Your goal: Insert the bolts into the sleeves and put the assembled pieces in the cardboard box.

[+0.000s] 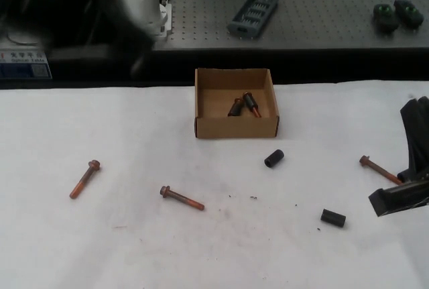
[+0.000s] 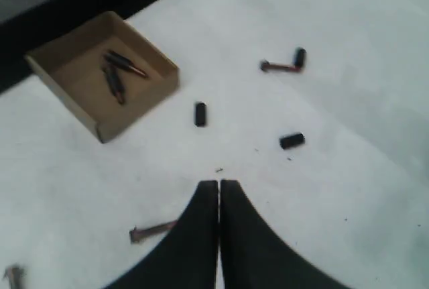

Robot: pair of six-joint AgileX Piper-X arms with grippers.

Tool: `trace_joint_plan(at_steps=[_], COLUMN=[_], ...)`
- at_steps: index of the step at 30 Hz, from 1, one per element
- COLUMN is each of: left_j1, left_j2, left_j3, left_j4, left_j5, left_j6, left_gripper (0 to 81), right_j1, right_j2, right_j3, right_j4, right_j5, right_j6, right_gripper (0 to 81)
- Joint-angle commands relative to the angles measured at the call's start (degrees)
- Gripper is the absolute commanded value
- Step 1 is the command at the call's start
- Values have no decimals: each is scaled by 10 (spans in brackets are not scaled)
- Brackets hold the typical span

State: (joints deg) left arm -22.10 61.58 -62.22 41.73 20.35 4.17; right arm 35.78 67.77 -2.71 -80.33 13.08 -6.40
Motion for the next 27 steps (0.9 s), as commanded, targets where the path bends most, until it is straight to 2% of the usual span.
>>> trace_joint_plan(at_steps=[1,8,10,13,17,21,23,27], left_j1=[1,1,1,1,1,1,1,1], left_j2=[-63,-276,-309,-322,-321,-321,-317,-292], left_j3=[83,416,479,559,619,622,622,622], left_j4=[-88,-363,-428,-526,-620,-678,-675,-670], left_j5=[-38,-168,-185,-187,-185,-162,-134,-140], left_j6=[-45,-155,-188,-186,-154,-146,-146,-146], left_gripper=[7,7,7,7,7,7,7,7], right_j1=[-3,-3,-3,-3,-3,-3,-3,-3], right_j2=[-5,-5,-3,-20,-88,-154,-165,-147], right_j3=[-2,-19,-38,-88,-167,-242,-266,-304], right_j4=[-10,32,96,263,535,773,833,880], right_j5=[25,21,5,-32,-78,-86,-125,-224], right_j6=[30,30,30,39,53,53,51,51], right_gripper=[69,69,69,69,69,69,69,69])
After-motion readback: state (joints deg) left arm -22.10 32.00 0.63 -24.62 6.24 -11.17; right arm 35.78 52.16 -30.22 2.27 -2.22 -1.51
